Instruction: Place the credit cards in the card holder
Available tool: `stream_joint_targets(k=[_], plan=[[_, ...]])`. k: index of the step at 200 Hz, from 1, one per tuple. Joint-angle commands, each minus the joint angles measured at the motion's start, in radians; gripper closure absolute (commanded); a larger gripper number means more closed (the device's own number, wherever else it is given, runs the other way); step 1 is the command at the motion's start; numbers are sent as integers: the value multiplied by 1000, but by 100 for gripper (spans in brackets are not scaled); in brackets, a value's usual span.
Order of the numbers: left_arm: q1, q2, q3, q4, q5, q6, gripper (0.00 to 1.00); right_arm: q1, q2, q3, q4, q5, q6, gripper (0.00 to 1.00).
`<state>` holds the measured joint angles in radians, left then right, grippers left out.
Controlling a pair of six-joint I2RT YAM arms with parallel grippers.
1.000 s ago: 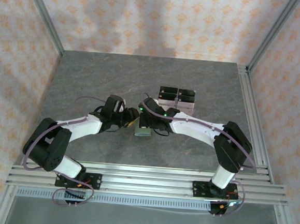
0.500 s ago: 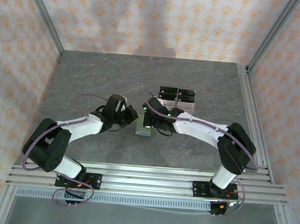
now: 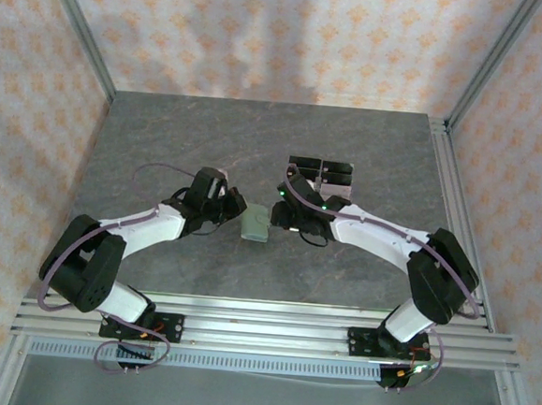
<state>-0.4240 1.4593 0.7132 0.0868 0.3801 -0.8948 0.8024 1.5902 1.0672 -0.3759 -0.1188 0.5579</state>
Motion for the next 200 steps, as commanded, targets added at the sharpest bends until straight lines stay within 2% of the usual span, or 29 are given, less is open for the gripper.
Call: stream_joint_targets(k=[1, 58, 83, 138, 167, 200], plan=[[-3, -10, 41, -28, -27, 27, 100, 21, 45, 56, 52, -52, 20, 47], [-9, -23, 50, -42, -25, 29, 100, 71, 130, 146, 55, -47, 23, 44], [-11, -32, 51, -44, -26, 29, 100, 75, 162, 157, 48, -39, 29, 47], [-12, -42, 52, -48, -27, 27, 100, 75, 178, 127, 37, -22, 38, 74], [-12, -42, 52, -47, -30, 27, 100, 72, 168, 104, 38, -23, 40, 100], [-12, -44, 44, -47, -35, 27, 100, 36, 111, 28, 35, -1, 58, 100]])
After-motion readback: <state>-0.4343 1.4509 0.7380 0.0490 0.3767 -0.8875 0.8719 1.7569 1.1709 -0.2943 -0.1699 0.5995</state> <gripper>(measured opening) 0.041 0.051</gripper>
